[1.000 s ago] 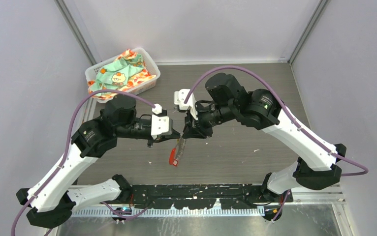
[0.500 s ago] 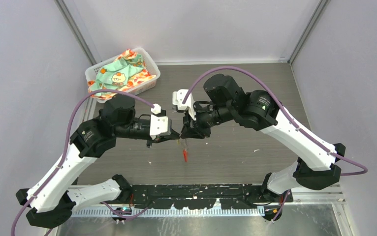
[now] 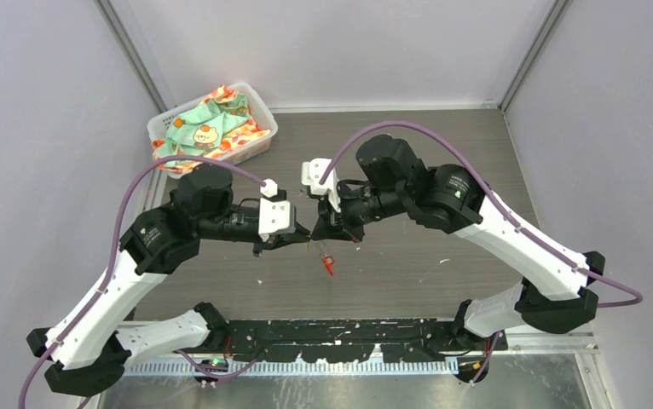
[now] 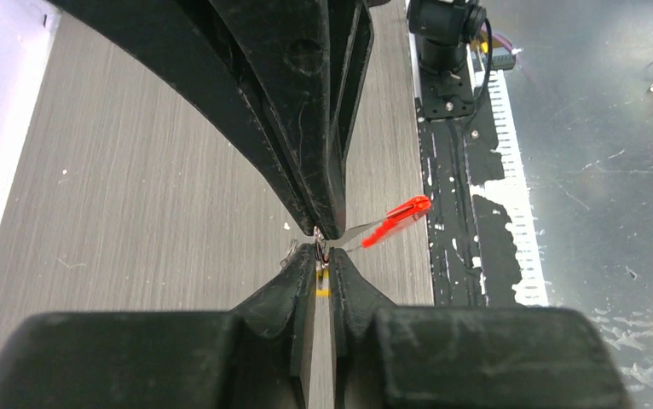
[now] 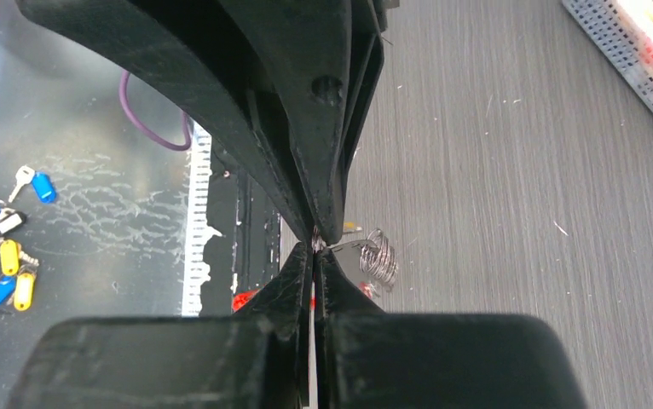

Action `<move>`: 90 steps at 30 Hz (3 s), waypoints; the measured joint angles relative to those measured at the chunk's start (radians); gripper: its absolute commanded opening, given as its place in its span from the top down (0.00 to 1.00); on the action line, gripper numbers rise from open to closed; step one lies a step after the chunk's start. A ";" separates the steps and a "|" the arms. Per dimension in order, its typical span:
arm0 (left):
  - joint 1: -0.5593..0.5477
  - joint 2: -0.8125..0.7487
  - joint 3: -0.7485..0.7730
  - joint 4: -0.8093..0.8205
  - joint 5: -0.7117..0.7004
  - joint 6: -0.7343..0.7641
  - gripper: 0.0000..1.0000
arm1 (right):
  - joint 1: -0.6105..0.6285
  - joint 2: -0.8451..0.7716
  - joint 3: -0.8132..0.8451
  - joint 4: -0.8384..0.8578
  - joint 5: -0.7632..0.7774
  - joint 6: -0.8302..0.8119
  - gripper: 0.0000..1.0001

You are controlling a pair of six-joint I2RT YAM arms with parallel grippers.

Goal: Put the keys on the keyring

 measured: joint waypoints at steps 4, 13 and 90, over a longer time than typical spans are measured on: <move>0.000 -0.021 -0.001 0.035 0.016 -0.024 0.80 | -0.003 -0.113 -0.175 0.169 0.017 0.047 0.99; -0.002 -0.079 -0.008 0.088 0.026 -0.049 0.49 | -0.012 -0.337 -0.512 0.632 0.031 0.214 0.99; 0.000 -0.075 -0.049 0.072 -0.026 0.008 1.00 | -0.011 -0.294 -0.520 0.702 0.002 0.211 0.72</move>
